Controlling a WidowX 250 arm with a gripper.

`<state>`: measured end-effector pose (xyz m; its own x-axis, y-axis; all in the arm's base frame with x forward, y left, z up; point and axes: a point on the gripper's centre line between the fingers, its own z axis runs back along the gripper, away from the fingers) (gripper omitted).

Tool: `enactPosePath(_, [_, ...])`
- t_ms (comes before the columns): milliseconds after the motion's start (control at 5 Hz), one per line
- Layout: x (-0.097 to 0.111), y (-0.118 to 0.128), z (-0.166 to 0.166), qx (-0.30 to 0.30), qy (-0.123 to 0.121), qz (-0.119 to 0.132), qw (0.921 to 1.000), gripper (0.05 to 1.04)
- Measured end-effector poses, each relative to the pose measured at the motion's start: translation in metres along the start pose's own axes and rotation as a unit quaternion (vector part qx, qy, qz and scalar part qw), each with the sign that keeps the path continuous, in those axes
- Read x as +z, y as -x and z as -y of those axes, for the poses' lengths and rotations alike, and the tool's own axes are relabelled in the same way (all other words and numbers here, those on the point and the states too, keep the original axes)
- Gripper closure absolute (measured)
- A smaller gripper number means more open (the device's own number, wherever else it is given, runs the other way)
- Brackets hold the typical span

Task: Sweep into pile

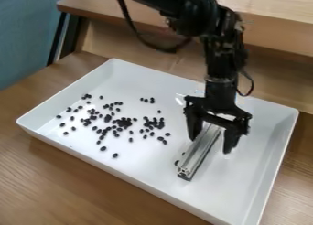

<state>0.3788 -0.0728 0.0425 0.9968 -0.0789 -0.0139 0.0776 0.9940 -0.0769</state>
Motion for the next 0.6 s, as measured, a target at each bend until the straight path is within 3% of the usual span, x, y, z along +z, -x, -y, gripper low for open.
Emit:
enactPosePath(200, [-0.0124,-0.0023,0.0001,0.007,-0.009,-0.005,0.9999,0.111])
enactPosePath(600, [-0.0157,-0.0029,0.0003,0.009,-0.016,0.021,0.9996,0.659])
